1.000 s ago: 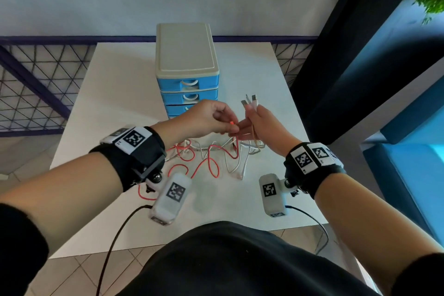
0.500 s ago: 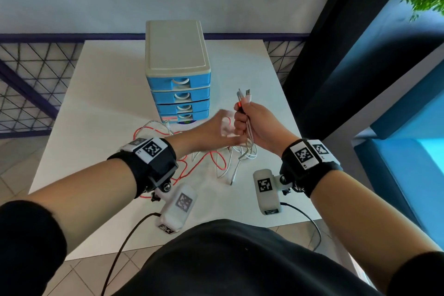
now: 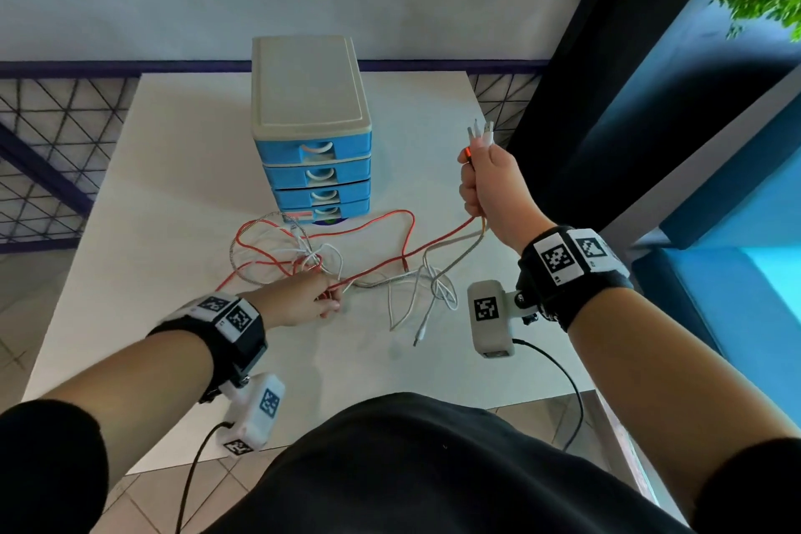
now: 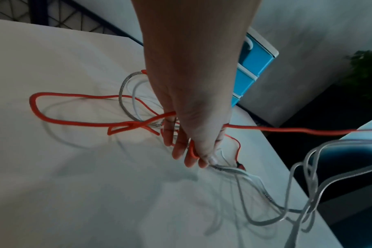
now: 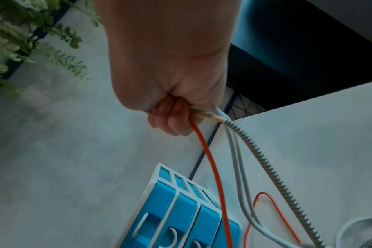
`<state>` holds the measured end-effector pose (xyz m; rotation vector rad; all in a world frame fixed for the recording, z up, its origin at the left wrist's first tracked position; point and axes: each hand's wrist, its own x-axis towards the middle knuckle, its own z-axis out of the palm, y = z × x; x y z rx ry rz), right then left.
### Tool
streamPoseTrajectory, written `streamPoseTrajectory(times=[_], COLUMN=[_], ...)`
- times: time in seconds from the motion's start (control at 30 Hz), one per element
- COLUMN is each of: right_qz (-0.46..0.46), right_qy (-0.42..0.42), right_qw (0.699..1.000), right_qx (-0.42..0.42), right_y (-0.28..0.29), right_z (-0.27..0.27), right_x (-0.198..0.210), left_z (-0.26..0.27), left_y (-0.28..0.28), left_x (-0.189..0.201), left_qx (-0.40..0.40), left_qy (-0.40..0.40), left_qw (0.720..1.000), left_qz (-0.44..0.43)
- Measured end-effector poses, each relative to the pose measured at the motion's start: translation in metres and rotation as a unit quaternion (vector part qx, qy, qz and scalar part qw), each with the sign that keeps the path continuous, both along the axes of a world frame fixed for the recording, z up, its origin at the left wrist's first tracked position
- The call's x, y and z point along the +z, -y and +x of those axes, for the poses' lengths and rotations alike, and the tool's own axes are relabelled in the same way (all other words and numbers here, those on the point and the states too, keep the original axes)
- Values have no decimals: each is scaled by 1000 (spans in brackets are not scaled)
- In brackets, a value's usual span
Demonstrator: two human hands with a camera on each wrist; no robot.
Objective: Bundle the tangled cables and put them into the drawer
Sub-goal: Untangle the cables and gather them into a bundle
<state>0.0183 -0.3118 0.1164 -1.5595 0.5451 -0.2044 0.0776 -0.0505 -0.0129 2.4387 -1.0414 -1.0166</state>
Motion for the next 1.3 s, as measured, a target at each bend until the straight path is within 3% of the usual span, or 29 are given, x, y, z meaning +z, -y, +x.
streamPoseTrajectory(times=[0.1, 0.23, 0.33, 0.43, 0.53, 0.67, 0.77, 0.83, 0.97, 1.3], right_qz=[-7, 170, 281, 345, 304, 103, 14, -21, -31, 97], right_qy=[0, 13, 48, 84, 90, 31, 21, 18, 18, 91], right_qw=[1000, 984, 954, 933, 946, 989, 996, 997, 998, 991], right_qx=[3, 60, 91, 56, 66, 101, 87, 71, 59, 20], right_y=[-6, -8, -16, -23, -19, -25, -26, -18, -10, 12], right_z=[2, 3, 4, 7, 6, 4, 5, 5, 3, 0], right_x=[-5, -7, -8, -5, -1, 1, 2, 4, 8, 16], left_z=[-1, -9, -18, -21, -18, -14, -8, -4, -2, -5], left_y=[9, 45, 84, 114, 118, 117, 109, 100, 99, 104], left_x=[11, 48, 88, 107, 106, 90, 71, 57, 48, 48], left_qx=[11, 58, 74, 86, 69, 38, -19, -7, -6, -24], left_qy=[39, 85, -6, -133, -136, -96, -28, -16, -7, 11], left_qw=[999, 979, 969, 952, 947, 965, 984, 987, 985, 991], left_qz=[-35, -175, -238, -260, -283, -240, -176, -161, -170, -134])
